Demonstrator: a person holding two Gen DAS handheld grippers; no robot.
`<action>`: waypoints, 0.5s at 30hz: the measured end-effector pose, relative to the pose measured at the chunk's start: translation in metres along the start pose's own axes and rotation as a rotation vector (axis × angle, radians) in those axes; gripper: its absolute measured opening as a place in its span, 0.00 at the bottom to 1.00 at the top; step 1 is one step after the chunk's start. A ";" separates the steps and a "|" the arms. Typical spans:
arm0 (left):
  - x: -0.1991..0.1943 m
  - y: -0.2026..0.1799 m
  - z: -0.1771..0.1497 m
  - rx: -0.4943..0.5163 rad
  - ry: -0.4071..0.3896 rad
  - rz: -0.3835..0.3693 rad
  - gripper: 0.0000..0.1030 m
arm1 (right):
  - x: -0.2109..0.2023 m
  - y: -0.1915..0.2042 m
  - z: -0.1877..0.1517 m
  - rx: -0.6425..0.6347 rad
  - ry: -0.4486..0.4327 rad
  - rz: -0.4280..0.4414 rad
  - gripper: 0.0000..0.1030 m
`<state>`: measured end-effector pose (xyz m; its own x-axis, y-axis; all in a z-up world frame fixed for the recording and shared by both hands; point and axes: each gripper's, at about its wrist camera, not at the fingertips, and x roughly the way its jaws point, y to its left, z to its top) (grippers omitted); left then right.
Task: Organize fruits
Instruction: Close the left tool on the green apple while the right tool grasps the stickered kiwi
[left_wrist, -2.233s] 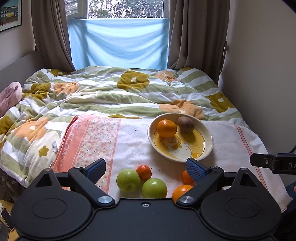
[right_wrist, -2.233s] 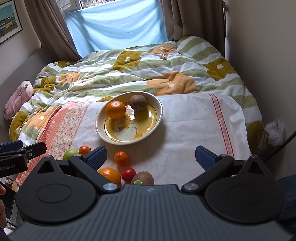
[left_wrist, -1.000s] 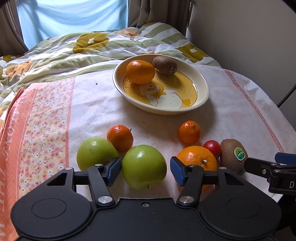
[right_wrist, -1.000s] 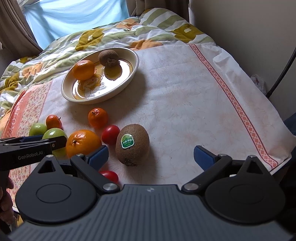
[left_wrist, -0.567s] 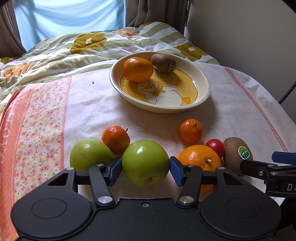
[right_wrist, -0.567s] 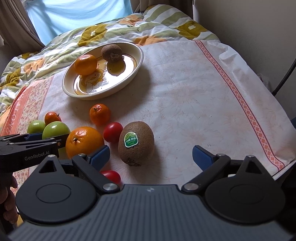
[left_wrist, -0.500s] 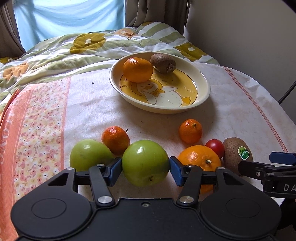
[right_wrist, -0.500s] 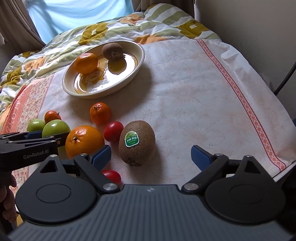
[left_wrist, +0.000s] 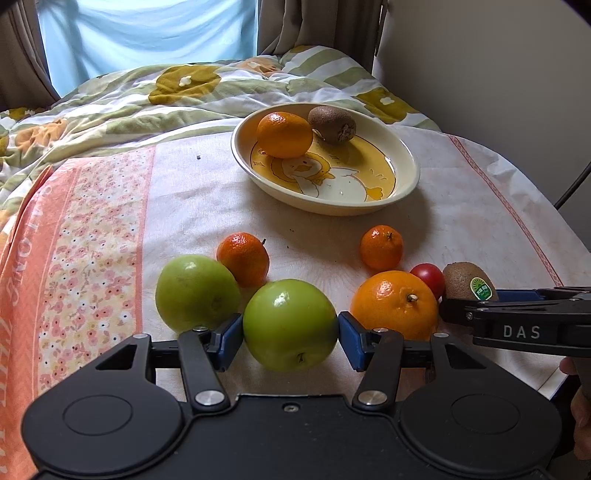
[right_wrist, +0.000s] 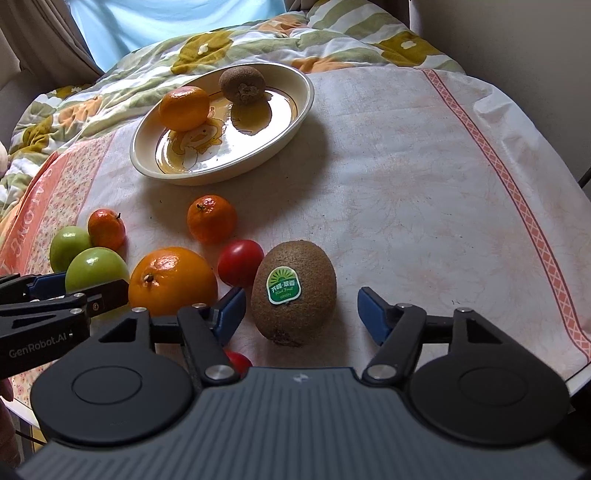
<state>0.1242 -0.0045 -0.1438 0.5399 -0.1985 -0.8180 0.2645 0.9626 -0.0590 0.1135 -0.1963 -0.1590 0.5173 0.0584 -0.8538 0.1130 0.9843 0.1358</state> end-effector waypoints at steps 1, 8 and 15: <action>-0.001 0.000 -0.001 0.002 -0.001 0.001 0.58 | 0.001 0.000 0.000 -0.004 -0.001 0.001 0.75; -0.009 -0.003 -0.005 0.007 -0.013 0.008 0.58 | 0.006 0.003 0.002 -0.035 0.004 0.014 0.64; -0.018 -0.005 -0.008 0.001 -0.027 0.004 0.58 | 0.001 0.000 0.000 -0.029 0.001 0.022 0.62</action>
<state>0.1064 -0.0044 -0.1330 0.5621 -0.1992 -0.8027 0.2626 0.9633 -0.0552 0.1143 -0.1964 -0.1596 0.5189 0.0801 -0.8510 0.0768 0.9872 0.1398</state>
